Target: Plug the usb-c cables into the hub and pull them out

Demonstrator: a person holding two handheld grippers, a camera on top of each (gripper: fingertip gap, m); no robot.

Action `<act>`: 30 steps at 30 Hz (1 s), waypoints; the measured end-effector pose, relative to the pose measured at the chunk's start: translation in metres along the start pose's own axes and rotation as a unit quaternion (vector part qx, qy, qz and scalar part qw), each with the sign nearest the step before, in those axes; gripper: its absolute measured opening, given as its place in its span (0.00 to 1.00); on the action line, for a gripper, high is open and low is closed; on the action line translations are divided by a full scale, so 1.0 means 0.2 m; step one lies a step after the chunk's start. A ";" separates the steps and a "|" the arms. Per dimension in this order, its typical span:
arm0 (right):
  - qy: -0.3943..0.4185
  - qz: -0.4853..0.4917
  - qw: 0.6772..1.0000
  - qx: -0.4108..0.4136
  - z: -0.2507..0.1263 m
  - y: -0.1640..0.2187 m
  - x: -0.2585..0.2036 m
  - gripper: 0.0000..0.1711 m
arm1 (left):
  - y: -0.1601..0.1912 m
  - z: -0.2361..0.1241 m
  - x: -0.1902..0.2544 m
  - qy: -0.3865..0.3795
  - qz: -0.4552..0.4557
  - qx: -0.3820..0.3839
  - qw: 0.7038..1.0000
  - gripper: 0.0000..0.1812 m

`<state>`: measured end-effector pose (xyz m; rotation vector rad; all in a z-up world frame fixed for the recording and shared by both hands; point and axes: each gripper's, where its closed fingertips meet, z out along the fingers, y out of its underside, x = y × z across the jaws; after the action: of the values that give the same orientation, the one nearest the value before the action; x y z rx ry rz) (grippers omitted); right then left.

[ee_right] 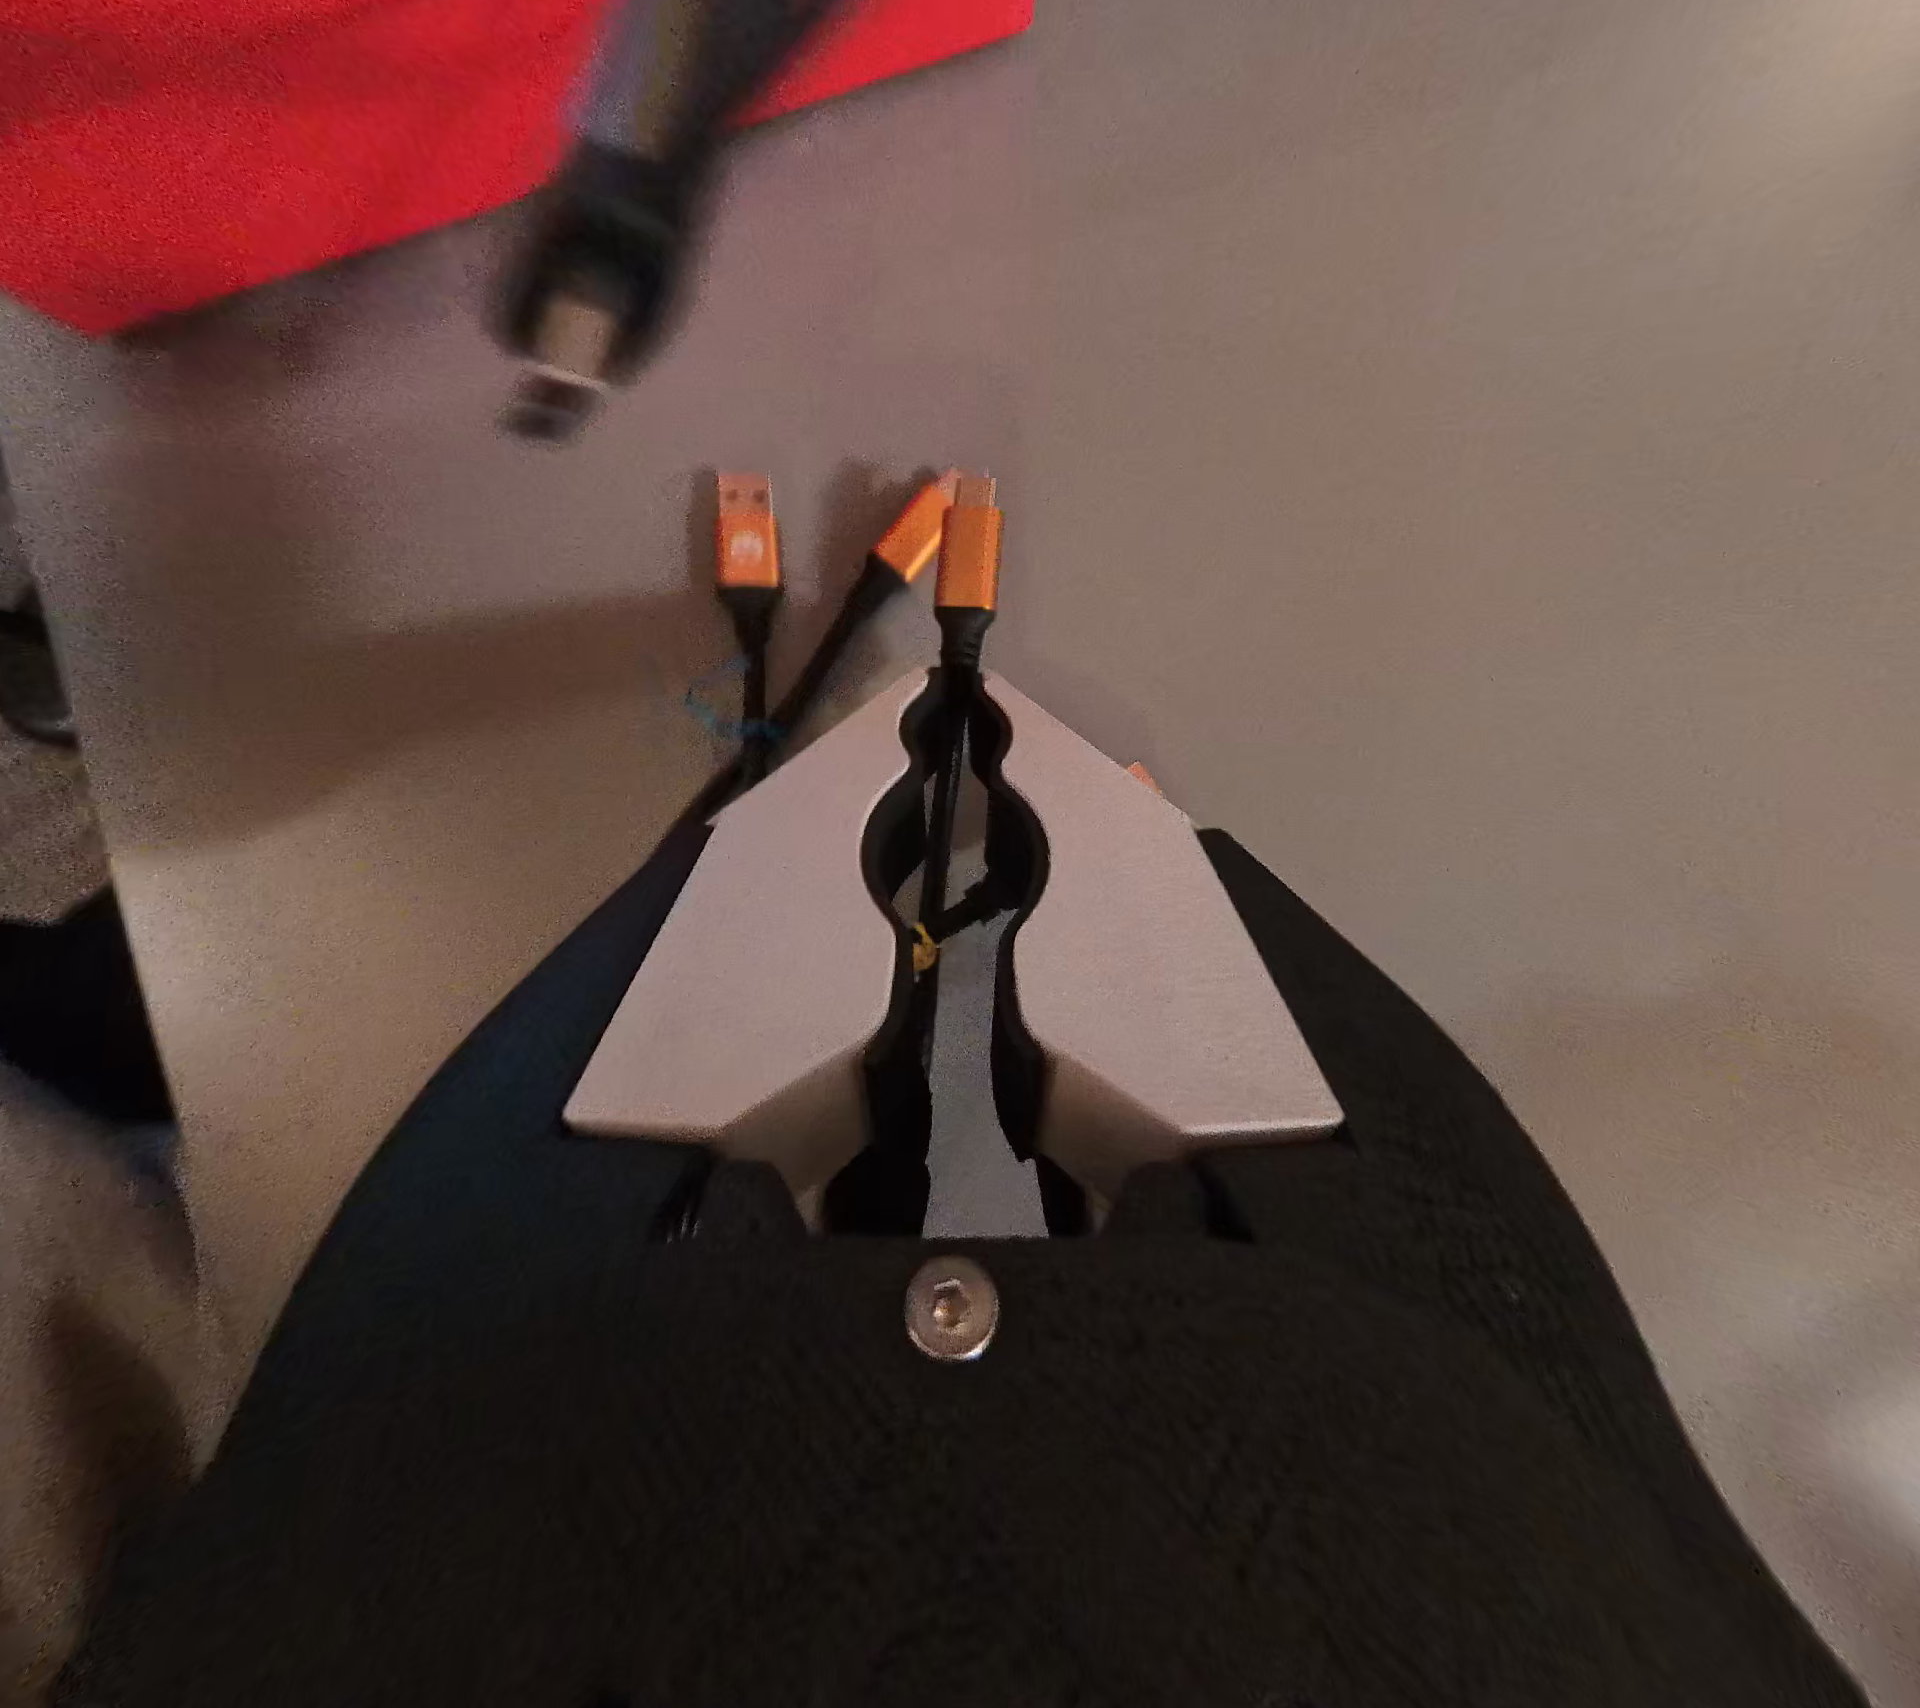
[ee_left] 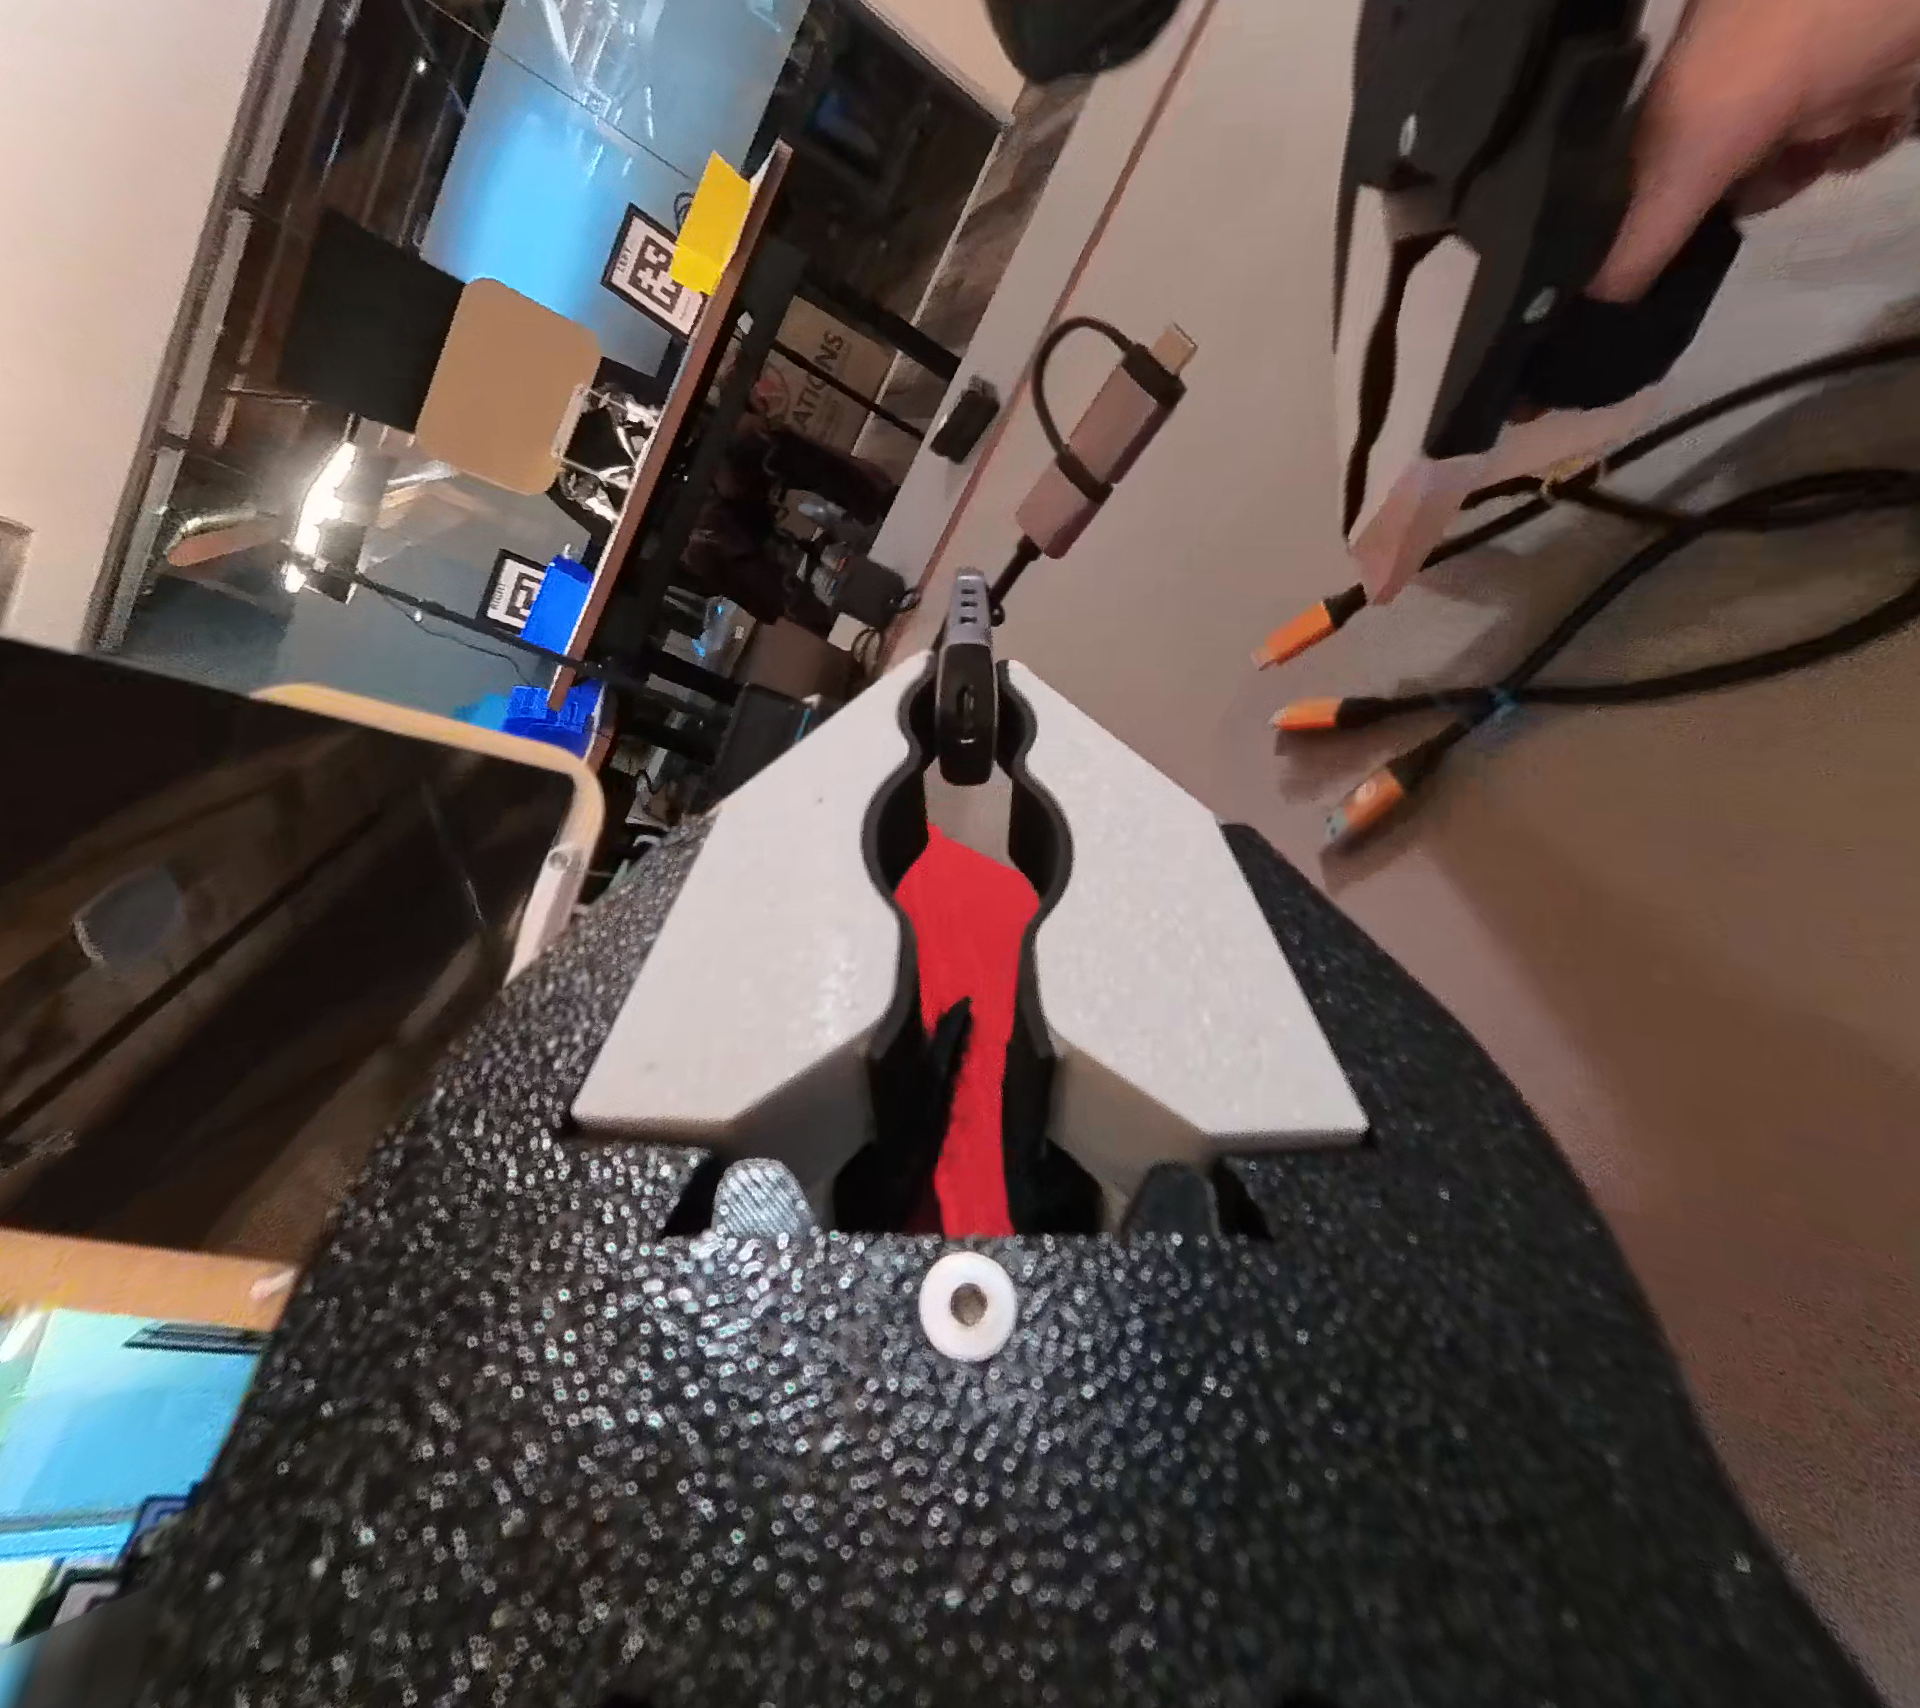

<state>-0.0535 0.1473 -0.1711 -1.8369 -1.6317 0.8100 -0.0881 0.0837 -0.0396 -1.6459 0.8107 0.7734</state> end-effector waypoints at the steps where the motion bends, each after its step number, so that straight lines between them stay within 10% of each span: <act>1: -0.001 -0.014 1.000 -0.007 -0.04 0.02 -0.01 0.01 | -0.02 0.02 0.03 0.001 0.008 -0.002 1.000 0.04; 12: -0.089 -0.044 0.994 -0.049 -0.40 0.09 -0.15 0.01 | 0.03 0.17 0.32 -0.039 0.107 0.047 0.992 0.04; 30: -0.106 -0.043 0.988 -0.099 -0.32 0.21 -0.16 0.01 | 0.01 0.21 0.61 0.013 0.207 0.112 0.972 0.04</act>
<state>0.0188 0.1109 -0.1562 -1.8476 -1.9753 0.8566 -0.0257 0.1092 -0.1505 -1.3036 1.2369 0.9103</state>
